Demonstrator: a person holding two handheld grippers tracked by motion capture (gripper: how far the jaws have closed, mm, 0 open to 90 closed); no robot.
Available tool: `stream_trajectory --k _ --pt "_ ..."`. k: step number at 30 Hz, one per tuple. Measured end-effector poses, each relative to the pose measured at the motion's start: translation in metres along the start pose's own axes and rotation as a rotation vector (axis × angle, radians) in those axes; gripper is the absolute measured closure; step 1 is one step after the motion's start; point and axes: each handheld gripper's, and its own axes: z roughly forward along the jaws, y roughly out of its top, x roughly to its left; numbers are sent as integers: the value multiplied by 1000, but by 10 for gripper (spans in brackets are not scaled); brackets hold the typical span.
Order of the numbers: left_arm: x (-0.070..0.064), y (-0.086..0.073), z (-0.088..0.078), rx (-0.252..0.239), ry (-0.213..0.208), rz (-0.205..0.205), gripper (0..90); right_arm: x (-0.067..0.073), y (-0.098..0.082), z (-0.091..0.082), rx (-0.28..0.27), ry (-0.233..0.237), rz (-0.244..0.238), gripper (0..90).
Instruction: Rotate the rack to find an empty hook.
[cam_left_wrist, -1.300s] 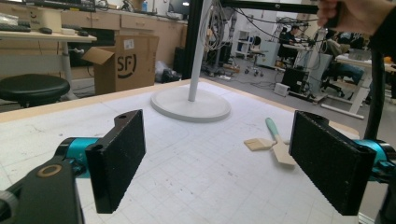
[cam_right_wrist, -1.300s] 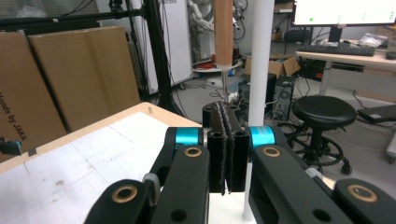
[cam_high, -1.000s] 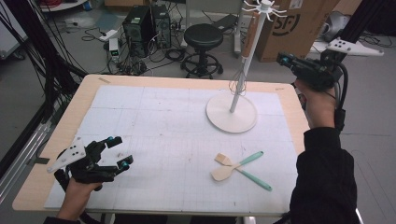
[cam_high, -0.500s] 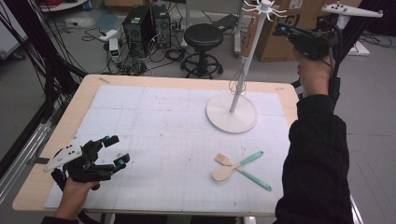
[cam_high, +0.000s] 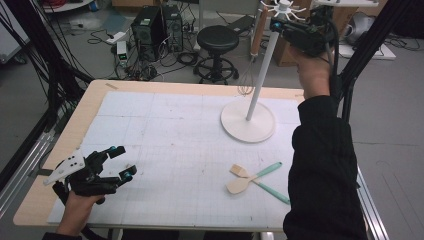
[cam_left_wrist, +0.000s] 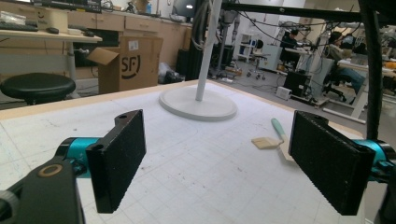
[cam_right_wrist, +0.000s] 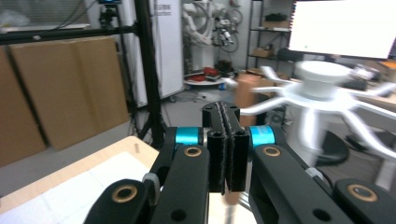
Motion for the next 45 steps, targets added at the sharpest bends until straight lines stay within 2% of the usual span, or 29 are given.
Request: stream_trajectory --k 3,4,6,9,10,11,12,15,18,24,26,30,33,38,41,45 --pt "0 0 1 4 -3 3 194 4 -1 -4 -5 10 -15 892" --pt "0 0 1 0 -7 -2 194 4 -1 -12 -17 7 -19 892" --pt "0 0 2 2 -9 1 194 3 -1 -17 -28 7 -18 892" --pt "0 0 1 -4 -6 -1 194 -6 -2 -34 -49 -20 -5 892" --pt "0 0 0 -6 -7 0 194 -11 -2 -43 -58 -47 7 892" --pt "0 0 0 -6 -7 0 194 -11 -2 -43 -58 -47 7 892" --pt "0 0 0 -7 -7 1 194 -16 -2 -49 -56 -78 11 892" --pt "-1 0 -1 -9 -8 -1 194 -20 -3 -51 -43 -103 19 892" --pt "-2 1 -2 -10 -9 -3 194 -23 -3 -45 -17 -128 18 892" --pt "-3 1 -4 -6 -10 2 194 -19 -1 -33 -5 -118 14 892" --pt "-2 1 -5 -6 -7 1 194 -15 1 -28 -4 -107 -1 892" --pt "-2 1 -6 -10 -10 -1 194 -14 3 -31 -14 -109 -4 892" --pt "-2 1 -6 -12 -11 -1 194 -21 2 -41 -23 -139 10 892" --pt "-2 0 -6 -13 -13 -4 194 -27 0 -45 -19 -168 28 892" --pt "-2 -1 -6 -14 -14 -2 194 -27 -1 -39 -5 -164 30 892" --pt "-2 -1 -8 -11 -15 -2 194 -23 -1 -31 -8 -129 31 892"
